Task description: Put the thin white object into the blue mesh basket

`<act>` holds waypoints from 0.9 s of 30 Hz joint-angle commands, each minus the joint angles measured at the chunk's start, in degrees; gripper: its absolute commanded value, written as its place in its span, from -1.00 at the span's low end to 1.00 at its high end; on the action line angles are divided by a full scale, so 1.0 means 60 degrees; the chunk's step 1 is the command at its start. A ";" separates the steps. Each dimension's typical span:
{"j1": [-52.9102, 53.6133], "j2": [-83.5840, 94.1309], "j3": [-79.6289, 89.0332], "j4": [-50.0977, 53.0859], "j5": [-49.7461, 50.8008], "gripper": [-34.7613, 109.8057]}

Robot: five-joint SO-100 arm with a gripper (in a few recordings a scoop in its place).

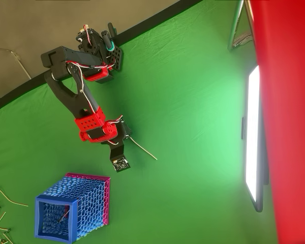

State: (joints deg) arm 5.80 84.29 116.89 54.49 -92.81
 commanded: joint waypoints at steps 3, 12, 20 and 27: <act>-0.0117 0.0176 0.0117 -0.0029 0.0117 -0.32; -0.0132 0.0249 0.0234 -0.0103 0.0293 -0.51; -0.0234 0.0293 -0.0322 -0.0454 0.0674 -0.51; -0.0498 0.0337 -0.2739 -0.1670 0.1904 -0.51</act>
State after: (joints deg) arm 3.25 84.29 105.73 47.90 -83.14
